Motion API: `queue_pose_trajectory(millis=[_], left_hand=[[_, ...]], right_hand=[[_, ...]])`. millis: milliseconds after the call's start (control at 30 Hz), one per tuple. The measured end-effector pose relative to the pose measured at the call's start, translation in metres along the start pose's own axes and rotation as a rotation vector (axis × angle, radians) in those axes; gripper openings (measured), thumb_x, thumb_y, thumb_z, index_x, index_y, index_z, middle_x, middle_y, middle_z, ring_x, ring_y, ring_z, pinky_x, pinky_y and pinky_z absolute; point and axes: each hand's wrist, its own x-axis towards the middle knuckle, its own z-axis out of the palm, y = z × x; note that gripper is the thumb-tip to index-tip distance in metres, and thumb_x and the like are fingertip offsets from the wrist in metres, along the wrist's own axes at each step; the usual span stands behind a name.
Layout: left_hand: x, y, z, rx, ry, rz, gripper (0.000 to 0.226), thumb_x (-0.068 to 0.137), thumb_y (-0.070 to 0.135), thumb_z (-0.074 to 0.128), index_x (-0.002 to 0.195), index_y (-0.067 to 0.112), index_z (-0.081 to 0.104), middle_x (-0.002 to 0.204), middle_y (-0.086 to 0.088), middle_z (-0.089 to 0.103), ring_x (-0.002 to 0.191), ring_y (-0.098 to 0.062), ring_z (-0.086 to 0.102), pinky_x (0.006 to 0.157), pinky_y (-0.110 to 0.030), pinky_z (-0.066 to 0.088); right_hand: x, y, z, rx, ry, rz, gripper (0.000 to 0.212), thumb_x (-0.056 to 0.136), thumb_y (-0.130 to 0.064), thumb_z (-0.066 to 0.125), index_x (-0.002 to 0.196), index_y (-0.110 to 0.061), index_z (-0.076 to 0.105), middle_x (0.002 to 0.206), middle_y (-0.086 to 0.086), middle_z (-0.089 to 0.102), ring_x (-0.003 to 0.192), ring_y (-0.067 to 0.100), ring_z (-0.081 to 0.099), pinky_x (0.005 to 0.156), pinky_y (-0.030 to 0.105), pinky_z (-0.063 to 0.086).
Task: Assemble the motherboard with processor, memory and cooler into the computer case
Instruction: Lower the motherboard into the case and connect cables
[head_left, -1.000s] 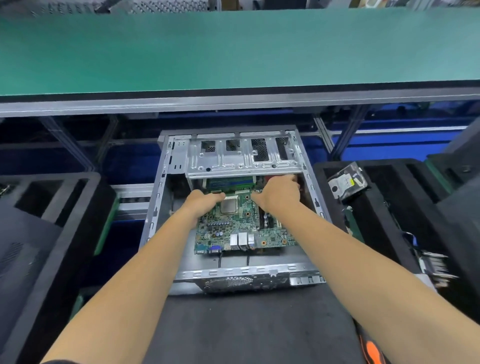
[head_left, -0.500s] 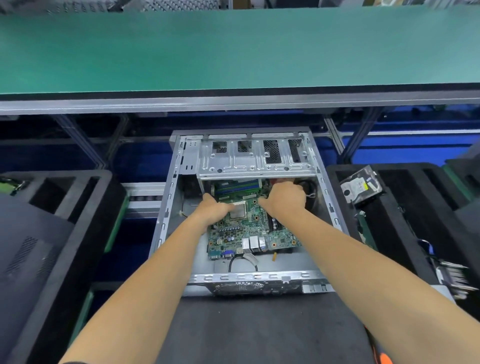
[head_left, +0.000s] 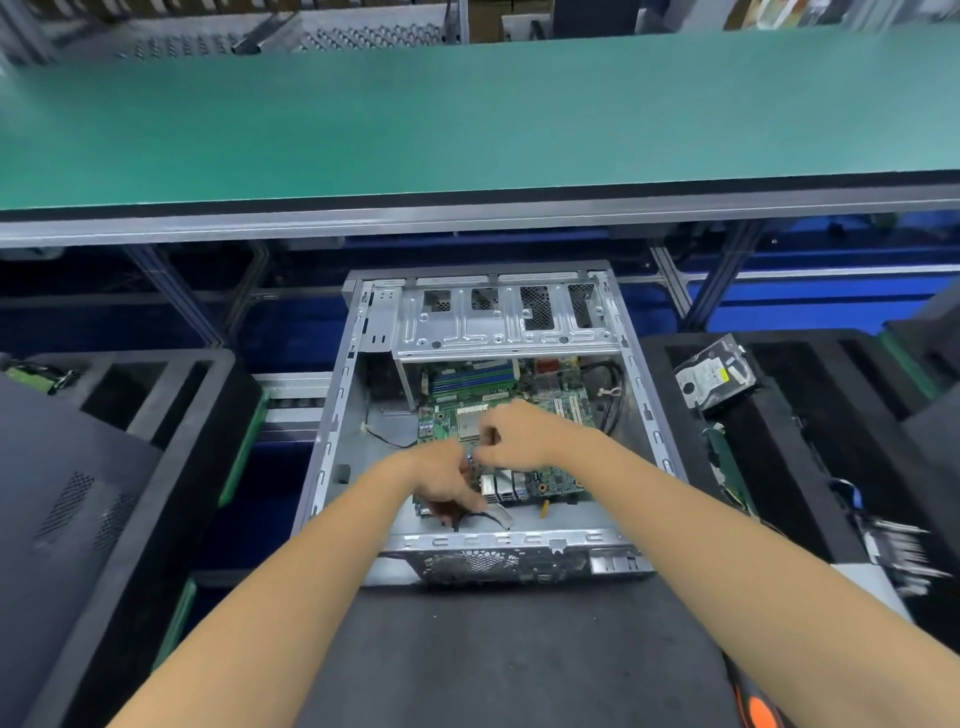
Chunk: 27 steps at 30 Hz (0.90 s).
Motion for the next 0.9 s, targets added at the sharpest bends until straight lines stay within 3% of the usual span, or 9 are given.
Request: queue_pose_trajectory(millis=[67,200,267,400,533,600,733,900], left_hand=[[0.000,0.000,0.003,-0.099,-0.013,-0.011,0.026,0.080,0.018,0.076,0.074,0.007,0.053,0.073,-0.007,0.065,0.058,-0.020,0.064,0.062,-0.032,0.056],[0.003,0.000,0.007,-0.021,-0.007,0.029,0.015,0.077,0.006,0.076,0.087,0.000,0.067,0.078,-0.011,0.071,0.059,-0.016,0.067,0.062,-0.029,0.058],[0.004,-0.001,0.005,0.083,-0.001,0.073,0.015,0.077,0.010,0.076,0.091,0.005,0.071,0.071,0.001,0.067,0.058,-0.009,0.061,0.058,-0.022,0.051],[0.005,-0.001,0.005,0.165,0.025,0.117,0.019,0.076,0.019,0.078,0.092,0.009,0.074,0.077,0.003,0.066,0.068,-0.011,0.058,0.069,-0.027,0.051],[0.007,-0.003,0.007,0.104,-0.001,0.097,0.019,0.074,0.018,0.080,0.079,0.004,0.069,0.065,0.001,0.065,0.050,-0.010,0.057,0.051,-0.023,0.049],[0.008,-0.005,0.006,0.083,0.003,0.080,0.020,0.073,0.016,0.081,0.077,0.002,0.068,0.064,-0.001,0.067,0.046,-0.011,0.058,0.050,-0.023,0.050],[0.012,-0.003,0.008,0.108,-0.018,0.039,0.020,0.070,0.013,0.082,0.077,0.005,0.065,0.065,-0.004,0.068,0.049,-0.015,0.064,0.052,-0.026,0.055],[0.015,0.001,0.009,0.091,-0.034,0.036,0.036,0.068,0.001,0.080,0.076,0.011,0.047,0.065,-0.002,0.059,0.046,-0.011,0.061,0.041,-0.018,0.044]], right_hand=[[-0.003,0.003,0.004,0.016,-0.045,-0.046,0.031,0.087,-0.033,0.066,0.095,-0.003,0.064,0.083,0.009,0.063,0.069,0.019,0.052,0.062,0.032,0.043],[-0.009,0.015,0.007,0.004,-0.101,-0.081,0.032,0.080,-0.029,0.076,0.095,-0.004,0.064,0.080,0.004,0.059,0.069,0.018,0.051,0.059,0.029,0.042],[-0.009,0.017,0.008,-0.021,-0.103,-0.087,0.032,0.078,-0.027,0.079,0.094,-0.004,0.064,0.081,0.005,0.058,0.069,0.018,0.050,0.060,0.029,0.042],[-0.006,0.015,0.012,-0.070,-0.133,-0.117,0.032,0.074,-0.023,0.080,0.078,-0.008,0.053,0.074,0.007,0.048,0.062,0.020,0.041,0.056,0.030,0.034],[-0.005,0.014,0.012,-0.094,-0.147,-0.113,0.036,0.073,-0.023,0.082,0.095,-0.005,0.060,0.076,0.001,0.049,0.063,0.016,0.044,0.053,0.027,0.035],[-0.005,0.014,0.012,-0.094,-0.146,-0.116,0.039,0.073,-0.023,0.082,0.100,-0.005,0.061,0.075,-0.002,0.048,0.062,0.012,0.044,0.051,0.026,0.034],[-0.004,0.015,0.011,-0.091,-0.143,-0.123,0.032,0.072,-0.022,0.081,0.090,-0.007,0.058,0.072,0.000,0.048,0.060,0.014,0.042,0.051,0.027,0.035],[-0.004,0.013,0.010,-0.083,-0.146,-0.106,0.029,0.071,-0.019,0.080,0.088,-0.005,0.061,0.073,0.004,0.052,0.060,0.017,0.044,0.051,0.026,0.036]])
